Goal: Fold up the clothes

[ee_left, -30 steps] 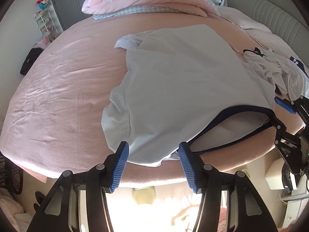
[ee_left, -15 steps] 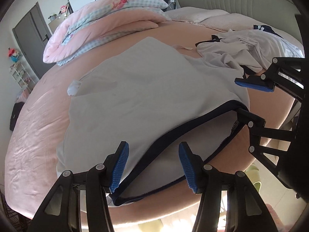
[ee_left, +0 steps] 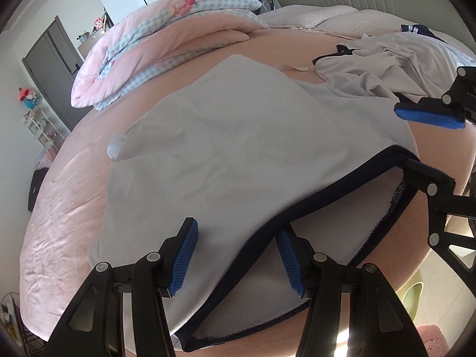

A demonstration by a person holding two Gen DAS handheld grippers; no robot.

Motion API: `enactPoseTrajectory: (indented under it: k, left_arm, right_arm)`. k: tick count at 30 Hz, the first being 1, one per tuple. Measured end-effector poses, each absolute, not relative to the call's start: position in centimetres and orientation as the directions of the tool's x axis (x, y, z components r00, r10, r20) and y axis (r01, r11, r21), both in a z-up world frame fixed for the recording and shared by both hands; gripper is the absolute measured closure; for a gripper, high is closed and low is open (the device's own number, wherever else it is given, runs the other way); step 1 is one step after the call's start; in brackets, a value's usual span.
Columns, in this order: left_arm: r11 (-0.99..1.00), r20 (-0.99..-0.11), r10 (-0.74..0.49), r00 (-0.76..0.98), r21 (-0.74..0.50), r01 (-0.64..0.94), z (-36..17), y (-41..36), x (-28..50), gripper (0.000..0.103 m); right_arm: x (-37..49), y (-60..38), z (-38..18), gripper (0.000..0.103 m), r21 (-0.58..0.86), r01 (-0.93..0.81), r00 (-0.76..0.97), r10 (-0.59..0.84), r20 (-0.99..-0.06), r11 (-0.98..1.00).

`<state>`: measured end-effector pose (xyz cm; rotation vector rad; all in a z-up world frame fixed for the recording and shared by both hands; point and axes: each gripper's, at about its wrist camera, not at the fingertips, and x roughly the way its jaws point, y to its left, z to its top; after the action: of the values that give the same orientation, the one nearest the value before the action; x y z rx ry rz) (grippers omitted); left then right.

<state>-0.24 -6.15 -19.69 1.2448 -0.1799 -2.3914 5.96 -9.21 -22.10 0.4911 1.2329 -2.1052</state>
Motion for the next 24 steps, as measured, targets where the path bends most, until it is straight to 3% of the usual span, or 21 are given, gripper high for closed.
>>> enactPoseTrajectory:
  k: [10, 22, 23, 24]
  left_arm:
    - [-0.821, -0.685, -0.568, -0.455, 0.430, 0.377, -20.0, -6.6, -0.8, 0.051]
    - [-0.731, -0.704, -0.643, -0.302, 0.446, 0.516, -19.5, -9.7, 3.6, 0.052]
    - [-0.729, -0.711, -0.639, -0.295, 0.437, 0.526, -19.5, -10.1, 4.0, 0.053]
    - [-0.734, -0.719, -0.628, -0.297, 0.421, 0.533, -19.3, -10.3, 4.4, 0.055]
  right_arm:
    - [6.0, -9.1, -20.9, 0.074, -0.648, 0.646, -0.764, -0.348, -0.544, -0.404]
    - [6.1, -9.1, -21.6, 0.074, -0.693, 0.610, -0.793, -0.301, -0.530, -0.386]
    - [6.0, -9.0, -21.7, 0.075, -0.691, 0.611, -0.791, -0.296, -0.535, -0.386]
    - [6.0, -8.9, -21.8, 0.083, -0.688, 0.616, -0.788, -0.292, -0.542, -0.384]
